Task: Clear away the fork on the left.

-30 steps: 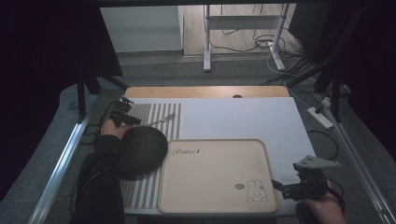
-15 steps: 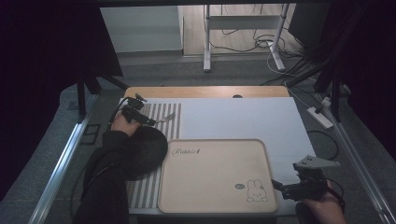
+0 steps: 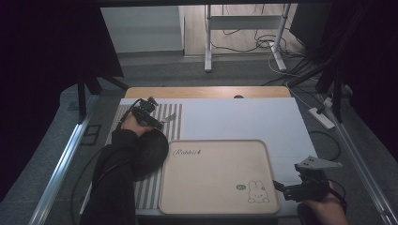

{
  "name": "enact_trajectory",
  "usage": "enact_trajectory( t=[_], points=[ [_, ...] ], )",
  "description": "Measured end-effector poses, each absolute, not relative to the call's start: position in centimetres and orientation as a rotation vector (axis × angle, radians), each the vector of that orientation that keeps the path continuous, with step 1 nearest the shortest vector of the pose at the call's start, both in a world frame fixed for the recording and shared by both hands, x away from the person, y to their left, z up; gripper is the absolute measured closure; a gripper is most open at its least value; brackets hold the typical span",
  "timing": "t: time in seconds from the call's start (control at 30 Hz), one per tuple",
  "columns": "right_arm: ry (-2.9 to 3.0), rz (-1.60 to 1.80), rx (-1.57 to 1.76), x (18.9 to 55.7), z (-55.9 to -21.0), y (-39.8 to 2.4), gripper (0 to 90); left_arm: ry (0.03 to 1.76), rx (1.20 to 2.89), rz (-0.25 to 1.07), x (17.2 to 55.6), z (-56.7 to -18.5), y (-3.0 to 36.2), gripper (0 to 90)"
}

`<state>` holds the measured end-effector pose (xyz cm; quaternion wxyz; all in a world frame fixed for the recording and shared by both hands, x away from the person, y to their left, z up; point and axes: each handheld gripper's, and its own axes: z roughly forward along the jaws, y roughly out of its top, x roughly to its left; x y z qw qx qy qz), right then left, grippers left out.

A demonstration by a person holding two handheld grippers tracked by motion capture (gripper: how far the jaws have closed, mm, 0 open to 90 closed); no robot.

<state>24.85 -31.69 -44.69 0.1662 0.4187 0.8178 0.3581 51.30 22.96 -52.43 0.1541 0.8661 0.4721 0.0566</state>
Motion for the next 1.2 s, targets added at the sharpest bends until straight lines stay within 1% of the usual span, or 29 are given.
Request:
enact_trajectory(
  t=[0.1, 0.17, 0.2, 0.23, 0.27, 0.33, 0.37, 0.4, 0.43, 0.47, 0.57, 0.63, 0.8, 0.93, 1.0, 1.03, 1.1, 1.13, 1.2],
  points=[
    [2.329, 1.019, 1.191, 24.9, -44.7, -31.7, 0.0, 1.309, 2.491, 0.170, 51.1, -52.1, 23.2, 10.4],
    [2.330, 1.018, 1.192, 24.9, -44.7, -31.7, 0.0, 1.288, 2.494, 0.173, 51.1, -51.8, 23.4, 23.3],
    [2.330, 1.018, 1.191, 24.9, -44.7, -31.7, 0.0, 1.280, 2.503, 0.176, 51.1, -51.6, 23.4, 31.3],
    [2.331, 1.018, 1.191, 24.9, -44.7, -31.7, 0.0, 1.271, 2.504, 0.171, 51.1, -51.5, 23.5, 34.7],
    [2.331, 1.018, 1.191, 24.9, -44.7, -31.7, 0.0, 1.249, 2.509, 0.166, 51.1, -51.4, 23.6, 43.0],
    [2.330, 1.017, 1.188, 24.8, -44.7, -31.7, 0.0, 1.209, 2.521, 0.183, 51.0, -51.4, 23.5, 56.2],
    [2.330, 1.018, 1.190, 24.8, -44.7, -31.7, 0.0, 1.186, 2.521, 0.168, 50.9, -51.4, 23.5, 56.8],
    [2.331, 1.018, 1.191, 24.9, -44.7, -31.7, 0.0, 1.163, 2.532, 0.181, 50.8, -51.3, 23.5, 65.4],
    [2.332, 1.018, 1.192, 24.9, -44.7, -31.7, 0.0, 1.154, 2.540, 0.178, 50.8, -51.3, 23.4, 68.7],
    [2.332, 1.018, 1.192, 24.9, -44.7, -31.7, 0.0, 1.135, 2.548, 0.174, 50.8, -51.3, 23.4, 77.9],
    [2.332, 1.018, 1.190, 24.9, -44.7, -31.7, 0.0, 1.077, 2.577, 0.193, 50.7, -51.3, 23.2, 81.3],
    [2.330, 1.018, 1.190, 24.8, -44.7, -31.7, 0.0, 1.066, 2.581, 0.183, 50.7, -51.3, 23.2, 85.9],
    [2.328, 1.022, 1.192, 24.8, -44.7, -31.7, 0.0, 1.058, 2.568, 0.146, 51.0, -51.3, 23.6, 86.3],
    [2.329, 1.025, 1.197, 24.9, -44.7, -31.7, 0.0, 1.042, 2.626, 0.239, 50.9, -51.2, 23.2, 86.5],
    [2.328, 1.026, 1.194, 24.9, -44.7, -31.7, 0.0, 1.041, 2.673, 0.312, 51.0, -51.1, 23.2, 86.5],
    [2.328, 1.026, 1.193, 24.8, -44.7, -31.7, 0.0, 1.036, 2.687, 0.314, 51.1, -51.0, 23.3, 86.6],
    [2.329, 1.025, 1.191, 24.8, -44.7, -31.7, 0.0, 1.041, 2.717, 0.370, 51.1, -50.9, 23.5, 86.6],
    [2.329, 1.025, 1.191, 24.8, -44.7, -31.7, 0.0, 1.045, 2.722, 0.357, 51.1, -50.8, 23.8, 86.5],
    [2.330, 1.025, 1.191, 24.8, -44.7, -31.8, 0.0, 1.049, 2.734, 0.391, 50.9, -50.5, 24.2, 86.5]
  ],
)
